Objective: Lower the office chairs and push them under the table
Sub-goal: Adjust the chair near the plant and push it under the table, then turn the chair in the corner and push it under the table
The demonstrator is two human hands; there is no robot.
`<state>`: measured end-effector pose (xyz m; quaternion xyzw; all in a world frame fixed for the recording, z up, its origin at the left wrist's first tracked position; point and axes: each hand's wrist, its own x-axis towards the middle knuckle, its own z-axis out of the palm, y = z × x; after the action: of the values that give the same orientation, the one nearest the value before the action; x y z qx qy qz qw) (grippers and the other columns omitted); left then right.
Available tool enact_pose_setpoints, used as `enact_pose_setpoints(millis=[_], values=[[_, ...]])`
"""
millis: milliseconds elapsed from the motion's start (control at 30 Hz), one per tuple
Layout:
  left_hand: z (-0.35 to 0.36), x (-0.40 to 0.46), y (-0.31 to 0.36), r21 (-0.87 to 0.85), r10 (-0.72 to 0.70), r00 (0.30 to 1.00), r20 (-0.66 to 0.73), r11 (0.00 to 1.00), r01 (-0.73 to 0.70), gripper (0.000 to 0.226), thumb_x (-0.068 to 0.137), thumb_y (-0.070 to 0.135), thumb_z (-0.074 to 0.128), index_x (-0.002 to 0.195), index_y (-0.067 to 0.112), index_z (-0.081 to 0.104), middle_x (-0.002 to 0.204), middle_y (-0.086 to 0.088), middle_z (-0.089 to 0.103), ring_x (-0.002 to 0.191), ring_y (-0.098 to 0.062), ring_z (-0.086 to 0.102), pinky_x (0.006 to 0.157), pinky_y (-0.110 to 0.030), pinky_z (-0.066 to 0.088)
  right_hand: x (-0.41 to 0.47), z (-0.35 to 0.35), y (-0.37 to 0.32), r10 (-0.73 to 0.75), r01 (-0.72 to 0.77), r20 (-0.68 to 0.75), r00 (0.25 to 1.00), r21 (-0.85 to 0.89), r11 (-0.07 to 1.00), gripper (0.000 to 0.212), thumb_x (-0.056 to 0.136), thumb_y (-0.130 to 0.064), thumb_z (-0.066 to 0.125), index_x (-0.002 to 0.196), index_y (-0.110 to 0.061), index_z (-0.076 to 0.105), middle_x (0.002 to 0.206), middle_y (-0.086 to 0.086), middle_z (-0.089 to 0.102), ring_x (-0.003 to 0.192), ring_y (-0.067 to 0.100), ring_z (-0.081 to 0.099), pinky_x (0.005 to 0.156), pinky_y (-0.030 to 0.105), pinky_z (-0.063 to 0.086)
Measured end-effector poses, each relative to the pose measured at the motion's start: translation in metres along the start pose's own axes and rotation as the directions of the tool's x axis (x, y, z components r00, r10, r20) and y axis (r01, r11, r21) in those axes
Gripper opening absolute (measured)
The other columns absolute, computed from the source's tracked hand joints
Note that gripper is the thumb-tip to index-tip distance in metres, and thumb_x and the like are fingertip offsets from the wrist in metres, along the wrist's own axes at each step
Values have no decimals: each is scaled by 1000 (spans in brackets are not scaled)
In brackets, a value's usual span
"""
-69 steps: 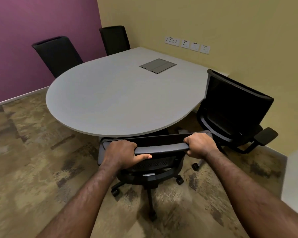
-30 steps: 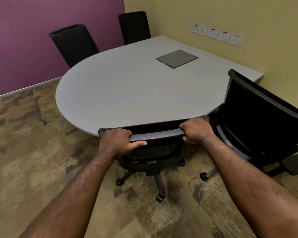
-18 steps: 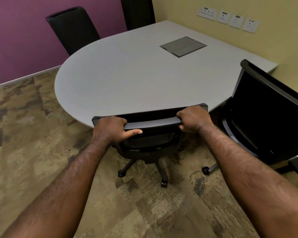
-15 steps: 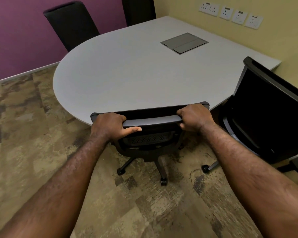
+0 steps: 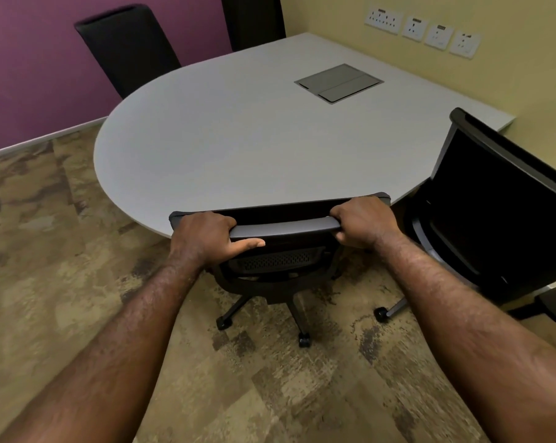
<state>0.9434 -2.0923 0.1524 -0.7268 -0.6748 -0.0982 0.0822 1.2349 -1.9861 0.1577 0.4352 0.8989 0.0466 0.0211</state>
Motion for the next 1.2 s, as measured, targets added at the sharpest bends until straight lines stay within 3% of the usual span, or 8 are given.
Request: enact_pose_setpoints(millis=[100, 167, 267, 400, 600, 800, 1200], values=[[-1, -4, 0, -29, -3, 1000, 24, 1000, 3, 77, 64, 99, 24, 52, 25, 45, 46, 11, 45, 45, -5, 43, 43, -23, 26, -9, 0, -5, 37, -35, -41, 998, 57, 998, 20, 65, -33, 64, 71, -29, 45, 64, -10, 50, 66, 21, 57, 56, 30, 36], [-3, -7, 1, -65, 0, 1000, 17, 998, 1, 76, 63, 98, 26, 57, 26, 48, 50, 12, 48, 48, -5, 45, 43, -24, 26, -19, 2, -9, 37, -23, -130, 991, 103, 994, 25, 68, -38, 66, 84, -29, 49, 80, -6, 57, 78, 20, 57, 68, 33, 40], [-6, -11, 3, -168, 21, 999, -30, 985, -25, 72, 63, 97, 33, 76, 29, 55, 71, 14, 55, 64, -10, 53, 50, -26, 36, -39, 2, -15, 46, -12, -270, 962, 123, 992, 57, 74, -61, 57, 117, -24, 47, 110, 0, 55, 101, 21, 50, 93, 42, 37], [-19, -1, 15, -255, 103, 990, -92, 959, -123, 78, 63, 93, 44, 106, 29, 58, 101, 12, 62, 91, -13, 58, 68, -31, 45, -69, -22, -15, 150, -122, -344, 927, 101, 987, 82, 73, -72, 51, 134, -18, 38, 131, 7, 48, 120, 25, 42, 104, 47, 28], [-48, 27, 43, -318, 215, 955, -207, 908, -273, 85, 64, 92, 44, 121, 29, 54, 121, 10, 61, 109, -15, 57, 82, -36, 47, -123, -65, -2, 330, -342, -406, 852, 46, 939, 95, 74, -71, 54, 145, -14, 26, 145, 7, 36, 132, 22, 31, 109, 49, 21], [-66, 54, 86, -341, 335, 896, -293, 839, -425, 90, 66, 91, 45, 129, 27, 50, 131, 5, 57, 120, -19, 52, 92, -43, 46, -184, -85, 11, 489, -531, -436, 756, 29, 847, 95, 79, -68, 51, 148, -13, 17, 152, 6, 28, 139, 20, 22, 111, 50, 18], [-92, 95, 249, -374, 521, 743, -420, 646, -665, 97, 69, 85, 52, 140, 21, 42, 144, 0, 49, 129, -20, 46, 100, -45, 45, -299, -97, 92, 658, -714, -507, 557, 113, 691, 86, 85, -64, 48, 148, -15, 18, 153, 6, 28, 140, 20, 23, 111, 48, 14]])
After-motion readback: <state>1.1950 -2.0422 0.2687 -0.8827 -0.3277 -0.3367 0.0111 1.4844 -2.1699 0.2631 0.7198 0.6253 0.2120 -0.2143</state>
